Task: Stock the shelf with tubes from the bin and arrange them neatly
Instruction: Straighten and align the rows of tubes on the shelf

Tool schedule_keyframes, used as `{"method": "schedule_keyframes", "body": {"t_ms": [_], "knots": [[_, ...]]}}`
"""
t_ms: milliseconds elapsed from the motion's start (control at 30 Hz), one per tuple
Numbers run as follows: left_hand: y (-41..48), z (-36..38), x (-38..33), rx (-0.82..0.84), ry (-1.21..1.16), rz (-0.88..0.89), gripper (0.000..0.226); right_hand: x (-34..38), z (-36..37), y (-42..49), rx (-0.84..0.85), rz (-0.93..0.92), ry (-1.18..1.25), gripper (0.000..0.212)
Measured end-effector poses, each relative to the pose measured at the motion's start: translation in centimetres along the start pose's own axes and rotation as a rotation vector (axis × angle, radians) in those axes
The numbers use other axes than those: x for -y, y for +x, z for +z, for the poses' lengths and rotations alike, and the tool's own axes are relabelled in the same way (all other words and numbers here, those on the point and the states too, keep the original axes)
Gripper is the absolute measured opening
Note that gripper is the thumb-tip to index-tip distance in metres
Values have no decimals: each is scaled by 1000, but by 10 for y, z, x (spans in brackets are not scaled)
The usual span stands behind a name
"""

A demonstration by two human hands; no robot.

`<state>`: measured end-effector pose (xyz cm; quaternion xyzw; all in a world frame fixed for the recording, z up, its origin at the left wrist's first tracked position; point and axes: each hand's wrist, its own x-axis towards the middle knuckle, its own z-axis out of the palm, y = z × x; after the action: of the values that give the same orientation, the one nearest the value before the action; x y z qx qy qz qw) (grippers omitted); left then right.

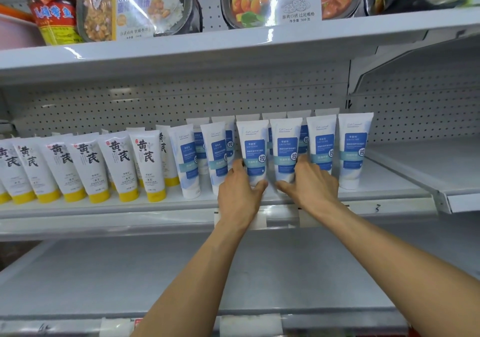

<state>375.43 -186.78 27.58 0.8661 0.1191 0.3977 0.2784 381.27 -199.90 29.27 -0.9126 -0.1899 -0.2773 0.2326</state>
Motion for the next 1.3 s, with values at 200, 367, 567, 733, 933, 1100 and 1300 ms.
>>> {"method": "schedule_keyframes", "body": {"t_ms": [200,367,567,733,933,1100,1300], "knots": [[0,2,-1,12,11,-24,56,1,-1,-2,27,12,16,56],[-5,-2,1,20,12,-23,56,-3,-11,-5,80,31,145,55],[-18,-29,16,-143,46,136,42,-8,-14,-22,-90,-51,112,49],[-13,-66,44,-330,-13,145,36,17,-22,-26,-196,-241,184,30],[4,-93,72,-301,-155,47,46,79,-41,-3,-277,-555,189,20],[40,-123,69,-298,-163,211,47,121,-65,52,-141,-617,-11,35],[66,-136,67,-49,-1,87,56,145,-62,96,326,-592,-68,41]]}}
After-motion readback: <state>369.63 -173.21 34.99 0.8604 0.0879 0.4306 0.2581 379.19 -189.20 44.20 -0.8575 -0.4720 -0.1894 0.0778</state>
